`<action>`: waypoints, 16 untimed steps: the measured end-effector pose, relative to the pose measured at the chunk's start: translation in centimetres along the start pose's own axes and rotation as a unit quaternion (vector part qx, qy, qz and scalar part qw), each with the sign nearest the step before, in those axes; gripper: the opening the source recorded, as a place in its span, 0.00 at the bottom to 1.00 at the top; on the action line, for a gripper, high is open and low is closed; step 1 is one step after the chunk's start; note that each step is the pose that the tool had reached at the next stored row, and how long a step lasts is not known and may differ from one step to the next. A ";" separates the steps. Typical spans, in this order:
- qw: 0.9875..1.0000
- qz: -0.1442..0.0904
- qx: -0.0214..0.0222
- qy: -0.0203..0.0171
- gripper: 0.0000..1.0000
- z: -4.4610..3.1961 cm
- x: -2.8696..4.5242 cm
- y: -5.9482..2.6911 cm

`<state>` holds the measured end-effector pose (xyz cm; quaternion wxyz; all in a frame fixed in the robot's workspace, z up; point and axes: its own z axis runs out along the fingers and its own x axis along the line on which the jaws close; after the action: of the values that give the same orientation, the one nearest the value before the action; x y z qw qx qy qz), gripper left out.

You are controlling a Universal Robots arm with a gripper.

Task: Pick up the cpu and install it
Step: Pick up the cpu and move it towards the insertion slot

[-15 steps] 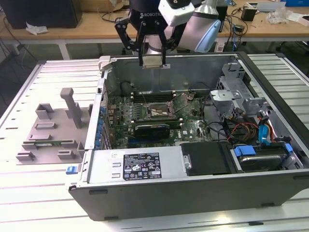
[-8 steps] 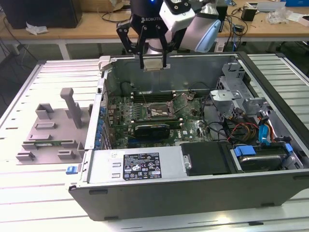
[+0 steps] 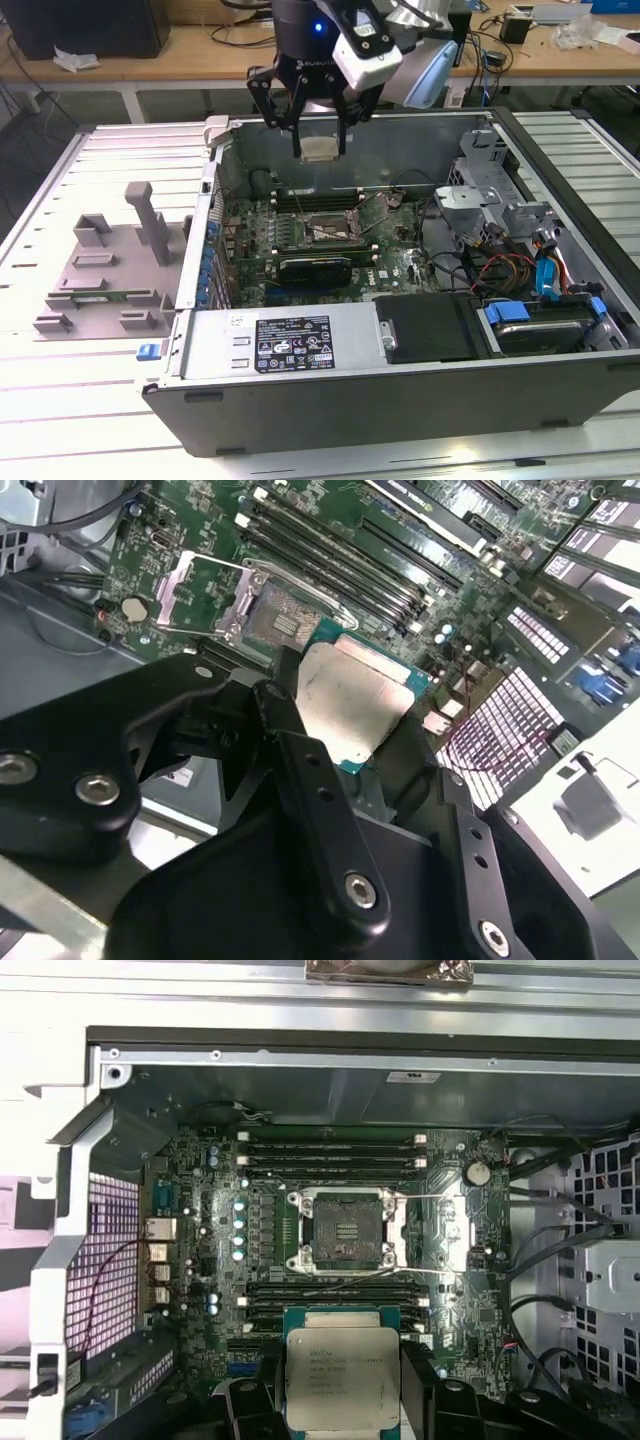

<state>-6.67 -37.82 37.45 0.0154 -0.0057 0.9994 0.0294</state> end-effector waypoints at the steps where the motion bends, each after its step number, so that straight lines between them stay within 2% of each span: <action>1: 1.000 0.000 0.000 0.000 0.55 0.12 0.00 -0.01; 8: 1.000 0.000 0.000 0.000 0.55 1.52 0.04 -0.08; 12: 1.000 0.000 0.000 0.000 0.55 3.10 0.08 -0.06; 16: 1.000 0.000 0.000 0.000 0.55 4.13 -0.03 0.19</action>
<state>-6.52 -37.39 33.33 0.0153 -0.0057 0.9994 0.0291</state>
